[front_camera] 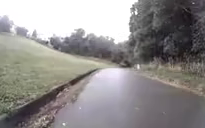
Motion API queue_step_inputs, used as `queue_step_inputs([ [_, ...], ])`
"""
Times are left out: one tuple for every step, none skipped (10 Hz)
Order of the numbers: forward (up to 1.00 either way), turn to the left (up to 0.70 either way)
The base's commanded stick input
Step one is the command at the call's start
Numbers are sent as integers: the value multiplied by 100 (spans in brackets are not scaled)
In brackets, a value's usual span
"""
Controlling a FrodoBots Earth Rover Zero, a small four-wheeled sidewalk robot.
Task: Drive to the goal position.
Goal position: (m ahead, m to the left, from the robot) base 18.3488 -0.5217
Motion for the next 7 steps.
queue_step_inputs([
  [70,-11],
  [70,-11],
  [70,-12],
  [70,-13],
  [70,-15],
  [70,-16],
  [70,-16],
])
